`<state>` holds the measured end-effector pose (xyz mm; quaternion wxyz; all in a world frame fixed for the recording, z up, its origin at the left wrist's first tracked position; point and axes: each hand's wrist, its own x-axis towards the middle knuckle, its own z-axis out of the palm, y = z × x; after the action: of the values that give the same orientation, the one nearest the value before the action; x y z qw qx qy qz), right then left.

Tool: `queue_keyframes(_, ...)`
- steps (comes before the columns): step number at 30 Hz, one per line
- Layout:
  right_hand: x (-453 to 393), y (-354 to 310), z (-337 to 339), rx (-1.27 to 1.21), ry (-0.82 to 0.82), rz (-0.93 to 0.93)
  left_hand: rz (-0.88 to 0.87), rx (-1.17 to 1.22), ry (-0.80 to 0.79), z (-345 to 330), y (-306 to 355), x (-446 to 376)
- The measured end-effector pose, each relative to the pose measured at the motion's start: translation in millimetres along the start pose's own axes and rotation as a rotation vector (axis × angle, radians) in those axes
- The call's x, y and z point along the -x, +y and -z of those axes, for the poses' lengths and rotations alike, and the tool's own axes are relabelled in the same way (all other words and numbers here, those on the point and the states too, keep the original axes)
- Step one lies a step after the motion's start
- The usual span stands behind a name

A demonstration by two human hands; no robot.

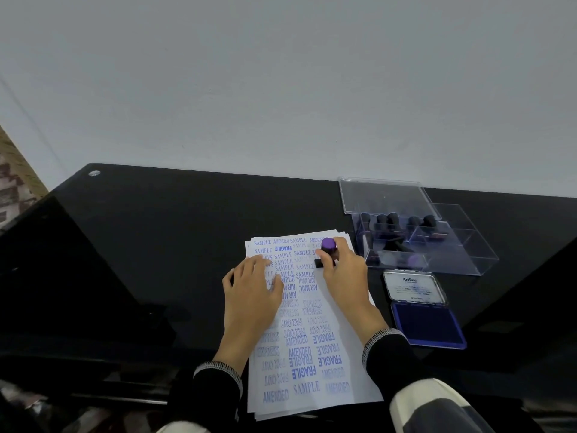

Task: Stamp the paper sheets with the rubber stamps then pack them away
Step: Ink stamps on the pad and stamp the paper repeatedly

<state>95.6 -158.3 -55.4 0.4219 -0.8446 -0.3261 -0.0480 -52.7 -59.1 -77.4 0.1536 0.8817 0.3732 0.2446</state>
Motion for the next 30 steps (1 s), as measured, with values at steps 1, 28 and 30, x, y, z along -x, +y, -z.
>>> queue_keyframes(1,0,0,0,0.008,0.000,0.000,-0.001,-0.003,-0.001,0,0,0)
queue_keyframes(28,9,-5,5,0.146,0.039,0.026,0.002,0.020,-0.008,2,0,0)
queue_keyframes(30,5,-5,6,0.178,0.016,0.025,0.003,0.021,-0.008,2,0,0)
